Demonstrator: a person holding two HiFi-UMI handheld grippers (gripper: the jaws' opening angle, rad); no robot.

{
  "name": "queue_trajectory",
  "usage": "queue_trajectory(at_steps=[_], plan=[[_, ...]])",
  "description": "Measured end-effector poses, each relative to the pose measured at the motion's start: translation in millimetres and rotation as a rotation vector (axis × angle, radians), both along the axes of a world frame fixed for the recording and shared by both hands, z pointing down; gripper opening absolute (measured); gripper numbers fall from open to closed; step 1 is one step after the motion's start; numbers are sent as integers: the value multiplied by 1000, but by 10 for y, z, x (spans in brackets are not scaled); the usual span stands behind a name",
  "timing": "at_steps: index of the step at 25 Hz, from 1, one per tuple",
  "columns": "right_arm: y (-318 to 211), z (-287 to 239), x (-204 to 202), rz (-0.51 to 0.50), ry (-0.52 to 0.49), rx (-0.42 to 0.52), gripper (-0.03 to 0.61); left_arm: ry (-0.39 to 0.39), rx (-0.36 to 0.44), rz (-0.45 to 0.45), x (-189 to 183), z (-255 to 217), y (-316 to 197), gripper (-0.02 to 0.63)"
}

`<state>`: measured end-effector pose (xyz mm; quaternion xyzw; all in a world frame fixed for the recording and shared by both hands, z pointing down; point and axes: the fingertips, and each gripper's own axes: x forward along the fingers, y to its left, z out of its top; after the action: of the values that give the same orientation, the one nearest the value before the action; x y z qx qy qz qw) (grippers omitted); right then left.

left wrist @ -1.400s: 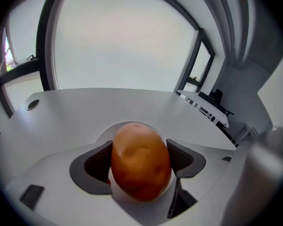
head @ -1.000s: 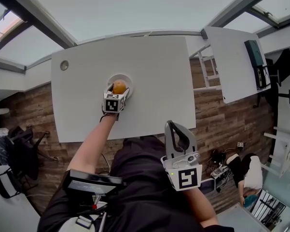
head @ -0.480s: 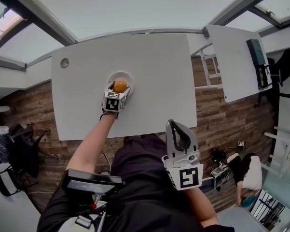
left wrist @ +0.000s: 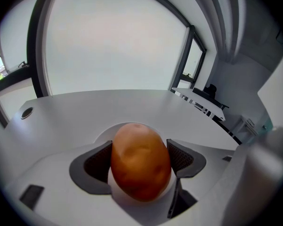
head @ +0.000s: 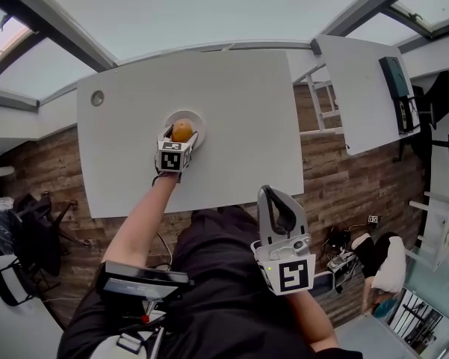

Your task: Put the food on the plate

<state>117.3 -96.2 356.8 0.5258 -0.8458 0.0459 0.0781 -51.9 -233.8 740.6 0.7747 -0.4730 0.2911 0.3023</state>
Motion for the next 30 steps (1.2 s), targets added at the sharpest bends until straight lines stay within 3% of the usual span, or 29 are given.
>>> queue_trajectory(at_steps=[12, 14, 18, 30], plan=[[39, 69, 27, 10, 5, -24, 6, 22, -23, 3, 2, 52, 17, 342], [36, 65, 36, 12, 5, -23, 6, 28, -20, 3, 5, 49, 6, 378], [44, 79, 69, 19, 4, -25, 6, 27, -41, 9, 10, 56, 35, 383], [104, 63, 97, 12, 0, -14, 6, 8, 18, -4, 35, -92, 41, 383]])
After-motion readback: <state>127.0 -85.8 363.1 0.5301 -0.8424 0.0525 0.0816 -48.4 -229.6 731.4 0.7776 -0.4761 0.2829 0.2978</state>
